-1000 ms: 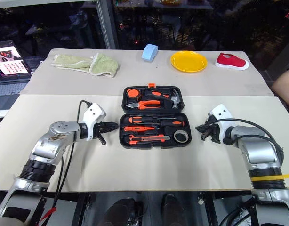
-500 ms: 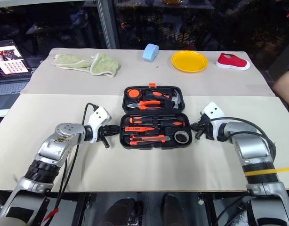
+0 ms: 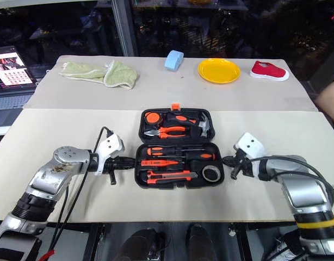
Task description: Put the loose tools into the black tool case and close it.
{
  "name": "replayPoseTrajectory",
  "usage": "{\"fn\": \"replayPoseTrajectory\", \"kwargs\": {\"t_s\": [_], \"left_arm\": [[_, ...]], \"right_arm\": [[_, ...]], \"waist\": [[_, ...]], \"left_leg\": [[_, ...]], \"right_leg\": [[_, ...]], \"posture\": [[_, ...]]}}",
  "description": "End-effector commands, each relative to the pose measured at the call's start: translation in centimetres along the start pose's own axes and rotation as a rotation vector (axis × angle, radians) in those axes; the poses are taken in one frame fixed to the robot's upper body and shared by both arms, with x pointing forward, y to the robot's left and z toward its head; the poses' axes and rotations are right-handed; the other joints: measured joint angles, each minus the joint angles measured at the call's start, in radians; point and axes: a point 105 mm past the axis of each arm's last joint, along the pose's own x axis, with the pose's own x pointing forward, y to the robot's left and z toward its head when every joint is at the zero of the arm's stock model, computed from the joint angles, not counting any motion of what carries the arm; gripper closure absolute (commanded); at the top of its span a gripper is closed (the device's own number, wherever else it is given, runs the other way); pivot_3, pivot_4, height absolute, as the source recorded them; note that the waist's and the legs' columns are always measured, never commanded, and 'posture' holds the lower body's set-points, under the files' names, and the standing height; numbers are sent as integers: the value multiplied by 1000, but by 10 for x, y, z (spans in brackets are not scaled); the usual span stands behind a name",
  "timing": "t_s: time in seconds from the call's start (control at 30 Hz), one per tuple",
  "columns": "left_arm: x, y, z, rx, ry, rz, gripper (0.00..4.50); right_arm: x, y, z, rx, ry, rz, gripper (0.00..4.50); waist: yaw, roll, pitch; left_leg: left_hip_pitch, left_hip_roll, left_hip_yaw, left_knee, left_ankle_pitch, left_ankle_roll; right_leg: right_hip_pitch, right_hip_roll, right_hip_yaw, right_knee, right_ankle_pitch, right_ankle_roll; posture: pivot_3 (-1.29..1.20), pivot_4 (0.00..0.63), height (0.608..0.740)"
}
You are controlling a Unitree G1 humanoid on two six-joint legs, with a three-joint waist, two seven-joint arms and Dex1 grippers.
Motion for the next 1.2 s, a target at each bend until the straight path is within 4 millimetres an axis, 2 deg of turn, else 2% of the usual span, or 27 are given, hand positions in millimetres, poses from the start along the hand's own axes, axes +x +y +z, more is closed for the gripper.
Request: {"fn": "replayPoseTrajectory", "kwargs": {"t_s": [0.03,0.23,0.4,0.6,0.63,0.67,0.73,0.77,0.83,0.93,1.03,1.07,1.13,1.2], "left_arm": [[4,-24,3,38,-16,-124,4075],[-9,-39,-19,26,51,-155,4075],[-18,-30,-26,-8,71,-100,4075],[-35,13,-33,-49,118,63,4075],[-38,23,-32,-98,113,95,4075],[-43,34,-26,-171,86,122,3849],[-49,52,-12,-337,21,153,3449],[-49,55,-4,-402,-7,142,3028],[-47,60,10,-487,-50,112,2346],[-42,64,28,-583,-82,85,1308],[-32,69,39,-660,-81,82,212],[-28,70,41,-685,-77,77,0],[-23,70,43,-698,-71,65,0],[-17,68,45,-695,-60,48,0]], "right_arm": [[-10,26,15,-54,-61,98,4488],[-24,49,7,-31,-51,151,4488],[-29,48,0,-17,-28,111,4488],[-38,21,-1,-24,8,29,4488],[-40,11,1,-14,11,0,4488],[-43,-3,6,22,-2,-33,4500],[-46,-24,20,101,-49,-71,3911],[-46,-29,27,142,-74,-65,3641],[-43,-35,39,215,-111,-47,2992],[-36,-45,52,302,-136,-31,2023],[-27,-52,60,353,-129,-11,1000],[-23,-54,61,362,-116,-9,610],[-16,-59,59,383,-92,-14,104],[-8,-65,58,423,-73,-23,104]], "waist": [[-1,0,0],[-6,1,-1],[-5,1,-1],[-4,1,-1],[-4,1,-1],[-4,1,-1],[-6,0,1],[-6,-1,1],[-5,-2,2],[-3,-2,2],[-3,-2,2],[-4,-3,1],[-5,-3,1],[-6,-2,1]], "left_leg": [[0,0,0,0,0,0],[3,1,1,-1,-1,-1],[8,1,1,-2,-1,-1],[12,2,2,-1,-1,-1],[13,2,2,-1,-1,-1],[14,2,2,-1,-2,0],[19,2,2,0,-4,3],[18,2,2,0,-3,4],[18,2,1,1,-2,4],[17,2,0,1,0,0],[12,2,0,1,0,2],[10,1,0,1,1,5],[1,0,1,1,3,8],[-3,0,1,1,3,7]], "right_leg": [[1,0,0,0,0,0],[2,0,2,0,0,0],[6,0,2,0,-1,-1],[9,0,1,0,-1,0],[9,0,1,0,-1,0],[12,0,1,0,-1,0],[18,0,1,1,-1,0],[18,0,1,0,-3,3],[18,1,0,1,-4,6],[17,1,0,2,0,0],[13,0,0,1,0,0],[10,0,0,2,0,0],[0,0,0,3,0,0],[-4,0,-1,6,0,0]], "posture": [[0,150,732],[0,150,732],[0,150,732],[0,150,732],[0,150,732],[0,150,732],[0,150,732],[0,150,732],[0,150,732],[0,150,732],[0,150,732],[0,150,732],[0,150,732],[0,150,732]]}}
